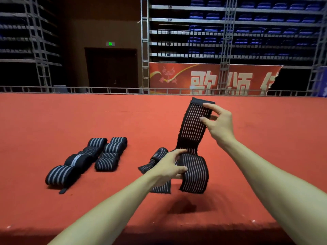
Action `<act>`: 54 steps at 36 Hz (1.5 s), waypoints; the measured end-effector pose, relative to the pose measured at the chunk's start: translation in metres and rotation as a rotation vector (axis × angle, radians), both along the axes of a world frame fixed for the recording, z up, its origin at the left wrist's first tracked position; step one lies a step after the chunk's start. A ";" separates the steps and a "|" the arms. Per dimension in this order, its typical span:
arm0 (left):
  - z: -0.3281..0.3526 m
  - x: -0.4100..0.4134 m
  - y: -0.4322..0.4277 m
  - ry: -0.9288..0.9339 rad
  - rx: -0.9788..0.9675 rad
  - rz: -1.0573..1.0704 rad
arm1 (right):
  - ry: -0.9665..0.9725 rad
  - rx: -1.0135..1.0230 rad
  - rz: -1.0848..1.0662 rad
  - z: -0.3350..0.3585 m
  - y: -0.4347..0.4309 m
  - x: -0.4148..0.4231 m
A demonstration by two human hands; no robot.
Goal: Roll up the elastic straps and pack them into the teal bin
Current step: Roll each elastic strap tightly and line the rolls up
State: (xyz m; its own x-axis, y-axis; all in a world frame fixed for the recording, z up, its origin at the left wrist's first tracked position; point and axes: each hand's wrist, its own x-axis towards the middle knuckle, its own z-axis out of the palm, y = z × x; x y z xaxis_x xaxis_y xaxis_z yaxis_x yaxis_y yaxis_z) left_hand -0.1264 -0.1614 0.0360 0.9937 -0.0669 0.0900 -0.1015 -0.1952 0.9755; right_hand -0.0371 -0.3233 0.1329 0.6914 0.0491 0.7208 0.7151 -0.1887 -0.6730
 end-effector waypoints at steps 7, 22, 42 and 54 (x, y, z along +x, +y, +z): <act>-0.039 0.013 -0.034 0.011 0.463 -0.120 | 0.037 -0.172 -0.078 -0.043 -0.029 0.016; -0.044 0.067 0.030 -0.144 0.940 0.074 | 0.118 -0.263 -0.162 -0.171 -0.047 0.053; -0.068 0.126 -0.002 -0.066 0.978 0.042 | 0.201 -0.194 -0.232 -0.215 -0.051 0.058; -0.064 0.112 0.013 -0.075 0.832 0.130 | 0.202 -0.191 -0.230 -0.215 -0.051 0.059</act>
State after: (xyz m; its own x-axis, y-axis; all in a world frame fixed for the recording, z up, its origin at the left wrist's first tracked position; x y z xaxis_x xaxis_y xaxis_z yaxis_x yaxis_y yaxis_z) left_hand -0.0145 -0.1485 -0.0284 0.9915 -0.0263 0.1277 -0.0873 -0.8613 0.5005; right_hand 0.0219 -0.3746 -0.0821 0.8273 -0.0036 0.5618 0.4960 -0.4648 -0.7334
